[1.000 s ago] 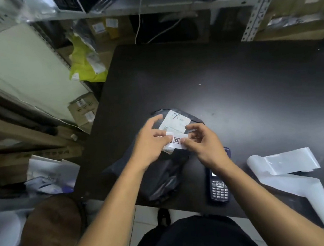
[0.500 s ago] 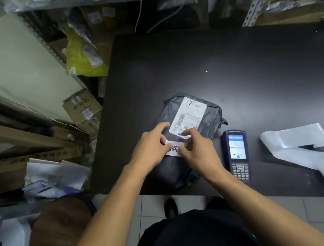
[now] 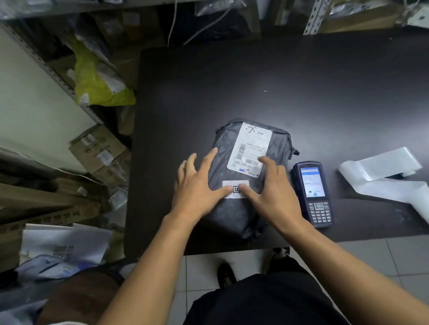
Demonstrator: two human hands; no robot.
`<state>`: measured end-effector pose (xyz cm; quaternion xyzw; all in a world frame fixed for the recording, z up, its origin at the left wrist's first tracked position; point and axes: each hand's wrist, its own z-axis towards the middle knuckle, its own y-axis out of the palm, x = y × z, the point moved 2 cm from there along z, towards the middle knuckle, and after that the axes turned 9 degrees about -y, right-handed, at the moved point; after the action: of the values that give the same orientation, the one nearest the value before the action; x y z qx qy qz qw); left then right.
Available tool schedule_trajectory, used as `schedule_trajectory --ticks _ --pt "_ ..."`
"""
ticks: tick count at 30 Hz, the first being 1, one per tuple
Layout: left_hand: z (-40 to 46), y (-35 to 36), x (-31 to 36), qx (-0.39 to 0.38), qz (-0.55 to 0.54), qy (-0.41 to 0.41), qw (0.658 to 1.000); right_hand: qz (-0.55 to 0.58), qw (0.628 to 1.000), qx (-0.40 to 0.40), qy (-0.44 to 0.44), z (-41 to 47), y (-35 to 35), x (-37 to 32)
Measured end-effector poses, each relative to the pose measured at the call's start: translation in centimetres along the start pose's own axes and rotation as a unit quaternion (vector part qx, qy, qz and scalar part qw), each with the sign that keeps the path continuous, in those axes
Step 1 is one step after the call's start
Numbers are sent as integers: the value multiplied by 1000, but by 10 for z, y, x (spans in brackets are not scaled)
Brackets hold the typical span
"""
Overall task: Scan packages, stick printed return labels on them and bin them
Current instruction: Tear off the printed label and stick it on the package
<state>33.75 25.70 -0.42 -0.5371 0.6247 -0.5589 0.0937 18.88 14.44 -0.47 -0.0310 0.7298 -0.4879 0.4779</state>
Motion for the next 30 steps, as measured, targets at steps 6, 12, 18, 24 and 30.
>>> schedule_trajectory --ticks 6,12,18,24,30 --pt "13 -1 -17 -41 -157 -20 986 110 988 65 88 -6 -6 22" --pt "25 1 -9 -159 -175 -2 972 248 965 -69 43 -5 1 24" --pt "4 16 -18 -193 -160 3 968 265 956 -123 21 -3 5 30" --pt "-43 39 -45 -116 -256 -31 959 253 943 -212 -32 -2 4 37" --pt "-91 70 -38 3 -341 -111 934 229 922 -298 -94 0 8 39"
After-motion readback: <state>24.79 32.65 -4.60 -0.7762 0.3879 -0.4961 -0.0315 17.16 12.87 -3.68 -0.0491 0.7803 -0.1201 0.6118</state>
